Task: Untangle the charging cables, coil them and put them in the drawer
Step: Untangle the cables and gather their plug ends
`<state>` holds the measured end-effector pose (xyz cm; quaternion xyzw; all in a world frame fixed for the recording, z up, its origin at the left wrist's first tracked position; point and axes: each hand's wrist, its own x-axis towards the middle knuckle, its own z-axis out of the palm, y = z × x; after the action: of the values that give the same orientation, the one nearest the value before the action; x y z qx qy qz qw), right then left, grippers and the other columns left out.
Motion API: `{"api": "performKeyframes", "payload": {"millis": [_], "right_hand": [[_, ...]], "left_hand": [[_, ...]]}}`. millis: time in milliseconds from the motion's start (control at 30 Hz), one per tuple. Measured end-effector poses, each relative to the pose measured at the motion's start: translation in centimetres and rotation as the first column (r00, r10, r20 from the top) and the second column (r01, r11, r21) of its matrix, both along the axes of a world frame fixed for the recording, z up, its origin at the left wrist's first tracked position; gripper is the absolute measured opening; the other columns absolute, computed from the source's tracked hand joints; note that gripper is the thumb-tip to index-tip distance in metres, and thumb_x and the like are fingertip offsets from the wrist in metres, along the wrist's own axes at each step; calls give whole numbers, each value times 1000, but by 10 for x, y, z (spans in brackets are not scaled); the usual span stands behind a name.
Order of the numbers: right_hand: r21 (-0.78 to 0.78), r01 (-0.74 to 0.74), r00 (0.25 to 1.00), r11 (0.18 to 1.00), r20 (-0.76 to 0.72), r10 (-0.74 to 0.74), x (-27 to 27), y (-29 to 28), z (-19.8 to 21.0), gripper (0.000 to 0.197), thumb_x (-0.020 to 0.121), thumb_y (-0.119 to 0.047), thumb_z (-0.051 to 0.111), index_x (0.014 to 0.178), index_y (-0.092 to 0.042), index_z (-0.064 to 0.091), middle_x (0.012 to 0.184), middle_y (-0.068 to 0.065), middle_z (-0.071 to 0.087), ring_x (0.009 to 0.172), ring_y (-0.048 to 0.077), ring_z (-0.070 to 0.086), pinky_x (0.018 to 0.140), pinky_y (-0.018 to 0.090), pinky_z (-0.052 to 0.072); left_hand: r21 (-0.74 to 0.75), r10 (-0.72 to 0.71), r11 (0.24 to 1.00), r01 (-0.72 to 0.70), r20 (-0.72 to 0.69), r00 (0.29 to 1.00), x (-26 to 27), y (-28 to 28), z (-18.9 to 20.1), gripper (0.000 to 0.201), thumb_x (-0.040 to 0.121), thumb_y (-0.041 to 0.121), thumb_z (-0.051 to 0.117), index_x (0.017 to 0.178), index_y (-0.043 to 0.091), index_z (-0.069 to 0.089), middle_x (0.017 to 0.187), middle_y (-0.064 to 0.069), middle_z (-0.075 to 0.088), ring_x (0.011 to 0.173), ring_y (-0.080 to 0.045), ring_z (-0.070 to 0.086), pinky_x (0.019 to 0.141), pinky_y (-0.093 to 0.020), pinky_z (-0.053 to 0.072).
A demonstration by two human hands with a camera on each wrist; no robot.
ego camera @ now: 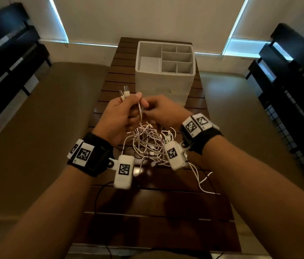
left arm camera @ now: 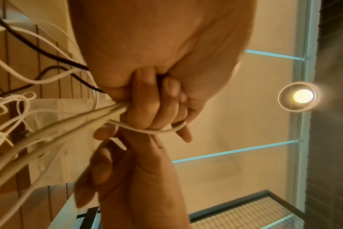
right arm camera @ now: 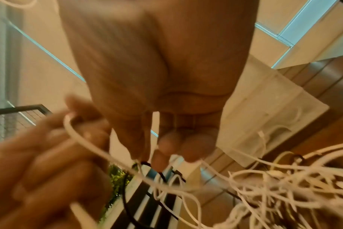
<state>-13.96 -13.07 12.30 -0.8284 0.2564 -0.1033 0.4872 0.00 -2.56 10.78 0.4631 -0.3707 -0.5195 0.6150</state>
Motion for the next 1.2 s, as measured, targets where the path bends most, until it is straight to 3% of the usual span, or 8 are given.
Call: {"api": "performKeyframes", "payload": {"millis": [100, 367, 567, 700, 800, 933, 1000, 1200], "right_hand": [[111, 97, 988, 989, 111, -109, 1, 10, -12, 41, 107, -18, 56, 75, -38, 70, 56, -8, 65, 47, 16, 55, 46, 28, 49], [97, 106, 974, 990, 188, -123, 4, 3, -8, 25, 109, -17, 50, 102, -6, 72, 79, 16, 70, 56, 19, 64, 48, 29, 54], [-145, 368, 846, 918, 462, -266, 1, -14, 26, 23, 107, -21, 55, 106, -7, 74, 86, 10, 74, 57, 20, 65, 50, 33, 54], [-292, 385, 912, 875, 263, -314, -11, -15, 10, 15, 101, -14, 64, 98, -12, 78, 84, 6, 75, 64, 19, 70, 60, 46, 61], [-299, 485, 836, 822, 433, -336, -18, -15, 8, 11, 98, -17, 69, 103, -13, 78, 90, -2, 75, 72, 10, 70, 66, 36, 61], [-363, 444, 895, 819, 231, -383, -21, -17, -3, 5, 92, -15, 77, 95, -13, 80, 88, -3, 75, 79, 11, 69, 80, 42, 61], [-368, 504, 858, 782, 315, -405, -23, -16, -1, 6, 92, -16, 76, 96, -13, 79, 90, -4, 75, 83, 8, 69, 80, 36, 60], [-417, 315, 940, 853, 263, -219, -23, -1, -16, 1, 91, -13, 76, 92, -12, 76, 88, -3, 76, 83, 10, 71, 79, 39, 60]], "left_hand": [[-55, -59, 997, 58, -15, 998, -7, -2, 6, 34, 111, 24, 47, 88, 7, 64, 57, 2, 22, 41, -9, 17, 39, -24, 13], [-64, -95, 993, 96, 9, 995, -4, 6, 4, 33, 111, 25, 45, 91, 6, 63, 57, 4, 23, 43, -10, 16, 38, -21, 19], [52, 5, 999, -6, 26, 1000, 0, 5, -13, 49, 109, 44, 47, 111, 3, 74, 69, -4, 15, 48, -11, 15, 40, -22, 15], [109, 69, 991, -71, 21, 997, -1, -1, -20, 52, 109, 40, 50, 125, -6, 68, 61, 4, 21, 45, -8, 17, 38, -20, 17], [118, 106, 987, -108, 24, 994, -4, -5, -20, 48, 109, 38, 51, 123, -4, 70, 60, 4, 21, 44, -7, 18, 37, -19, 18], [135, 65, 988, -72, 54, 996, -7, -6, -21, 45, 109, 40, 51, 120, 3, 74, 61, 5, 23, 48, -10, 17, 39, -21, 18], [131, 55, 989, -62, 63, 997, -8, -9, -18, 44, 109, 40, 51, 119, 6, 75, 62, 5, 23, 50, -11, 16, 40, -21, 17], [169, 64, 984, -64, 7, 998, -14, -18, -23, 32, 107, 40, 55, 87, 15, 61, 59, 5, 25, 44, -8, 22, 37, -20, 18]]}}
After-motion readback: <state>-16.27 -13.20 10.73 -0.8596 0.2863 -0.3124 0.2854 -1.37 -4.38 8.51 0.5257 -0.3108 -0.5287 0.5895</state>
